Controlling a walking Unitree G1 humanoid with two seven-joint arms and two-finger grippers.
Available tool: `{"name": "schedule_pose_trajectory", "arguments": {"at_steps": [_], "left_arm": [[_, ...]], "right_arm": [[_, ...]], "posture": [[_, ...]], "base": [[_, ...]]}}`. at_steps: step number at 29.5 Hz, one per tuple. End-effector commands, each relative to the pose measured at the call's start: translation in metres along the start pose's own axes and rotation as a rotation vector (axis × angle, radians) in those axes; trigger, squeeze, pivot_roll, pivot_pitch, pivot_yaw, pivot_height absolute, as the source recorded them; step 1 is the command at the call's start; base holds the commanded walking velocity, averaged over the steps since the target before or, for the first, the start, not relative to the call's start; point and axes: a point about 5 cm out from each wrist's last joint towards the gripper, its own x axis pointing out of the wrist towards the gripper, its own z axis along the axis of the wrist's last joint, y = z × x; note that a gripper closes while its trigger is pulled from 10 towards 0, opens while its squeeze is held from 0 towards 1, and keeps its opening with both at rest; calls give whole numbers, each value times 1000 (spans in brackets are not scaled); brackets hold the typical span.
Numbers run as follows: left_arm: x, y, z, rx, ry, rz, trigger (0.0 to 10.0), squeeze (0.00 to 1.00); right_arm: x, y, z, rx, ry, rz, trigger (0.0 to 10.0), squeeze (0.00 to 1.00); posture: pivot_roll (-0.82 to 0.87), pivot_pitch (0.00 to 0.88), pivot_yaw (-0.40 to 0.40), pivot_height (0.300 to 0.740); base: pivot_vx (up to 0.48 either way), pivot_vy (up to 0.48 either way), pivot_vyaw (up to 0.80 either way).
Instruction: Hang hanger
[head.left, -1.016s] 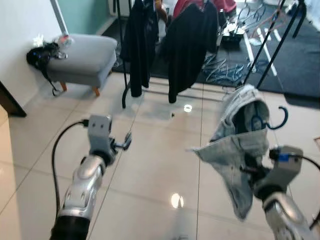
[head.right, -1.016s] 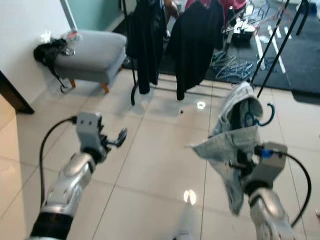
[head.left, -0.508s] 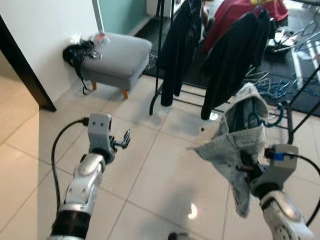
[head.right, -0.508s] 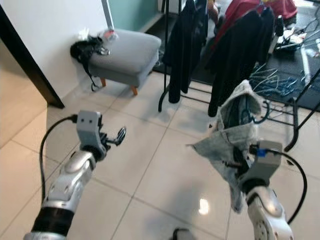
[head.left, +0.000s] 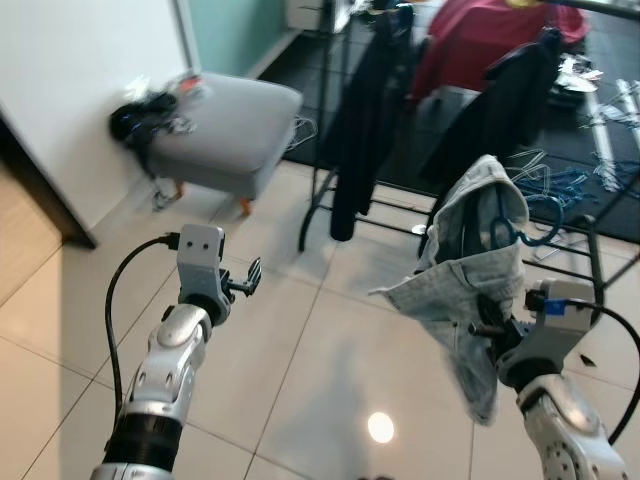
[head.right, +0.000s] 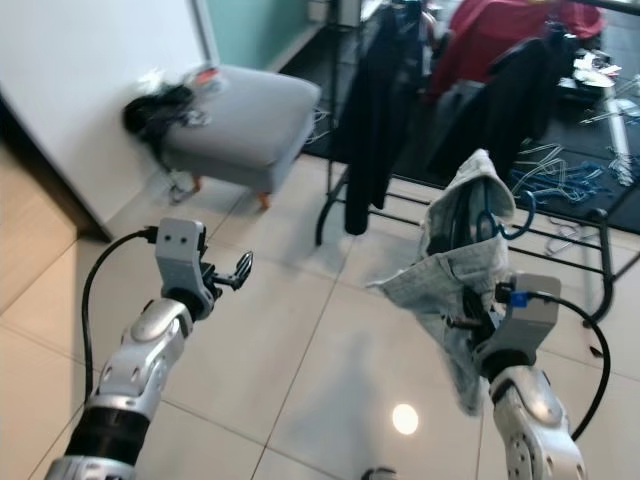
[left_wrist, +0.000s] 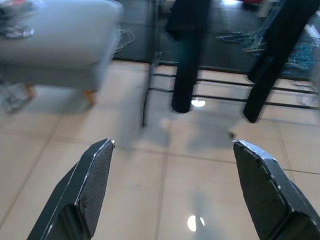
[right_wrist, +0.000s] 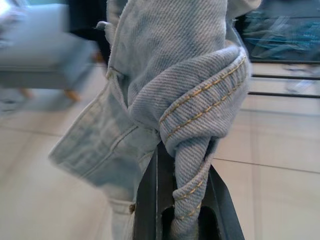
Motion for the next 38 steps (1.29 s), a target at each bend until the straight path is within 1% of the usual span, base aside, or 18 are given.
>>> {"name": "schedule_pose_trajectory", "arguments": {"at_steps": [1,3,4,8,9,10,12,13,15,17,20,21,23,26,28,36,37,38], "left_arm": [[-2,2,-7,-4,26,4,10000,0],[-2,2,-8,-4,25,4,10000,0],[-1,2,-8,-3,23,4,10000,0],[-1,3,-8,-3,22,5,10000,0],[-1,3,-8,-3,22,5,10000,0],[-1,3,-8,-3,22,5,10000,0],[-1,3,-8,-2,22,5,10000,0],[-1,2,-8,-3,22,3,10000,0],[-1,2,-8,-3,22,3,10000,0],[-1,2,-9,-4,22,0,10000,0],[-1,2,-9,-4,22,0,10000,0],[-1,2,-9,-5,21,-1,10000,0],[-1,1,-9,-5,20,-1,10000,0],[-1,1,-9,-5,19,-1,10000,0],[-1,1,-9,-5,19,-2,10000,0],[-1,1,-10,-6,19,-5,10000,0],[-1,1,-10,-7,19,-5,10000,0],[-1,1,-10,-8,19,-5,10000,0]], "right_arm": [[-1,-1,11,8,-70,-3,10000,0],[-1,-1,13,15,-80,8,10000,0],[-2,2,17,15,-109,44,10000,0],[-2,6,24,18,-144,90,10000,0],[-1,10,32,7,-168,138,10000,0],[-1,10,32,7,-168,138,10000,0],[-1,15,46,-15,-203,193,10000,0],[0,15,53,-23,-220,203,10000,0],[0,15,53,-23,-220,203,10000,0],[2,15,64,-28,-245,208,10000,0],[2,15,64,-28,-245,208,10000,0],[2,17,70,-27,-262,222,10000,0],[0,25,83,-37,-300,294,10000,0],[-2,31,91,-53,-326,341,10000,0],[-1,32,97,-62,-342,348,10000,0],[0,30,99,-60,-347,338,10000,0],[1,28,98,-61,-335,321,10000,0],[5,22,94,-74,-306,259,10000,0]], "posture": [[-73,195,-14,740],[-73,195,-14,740],[-75,197,-16,740],[-75,197,-15,740],[-72,196,-14,740],[-72,196,-14,740],[-72,196,-14,740],[-77,192,-12,740],[-77,192,-12,740],[-78,189,-14,740],[-78,189,-14,740],[-76,188,-13,740],[-76,185,-14,740],[-76,185,-14,740],[-76,185,-14,740],[-74,182,-15,740],[-74,184,-15,740],[-74,184,-15,740]], "base": [[480,0,0],[480,0,0],[480,0,0],[480,0,0],[480,0,0],[480,0,0],[480,0,0],[480,0,0],[480,0,0],[480,0,0],[480,0,0],[480,0,0],[480,0,0],[480,0,0],[480,0,0],[480,0,0],[480,0,0],[480,0,0]]}}
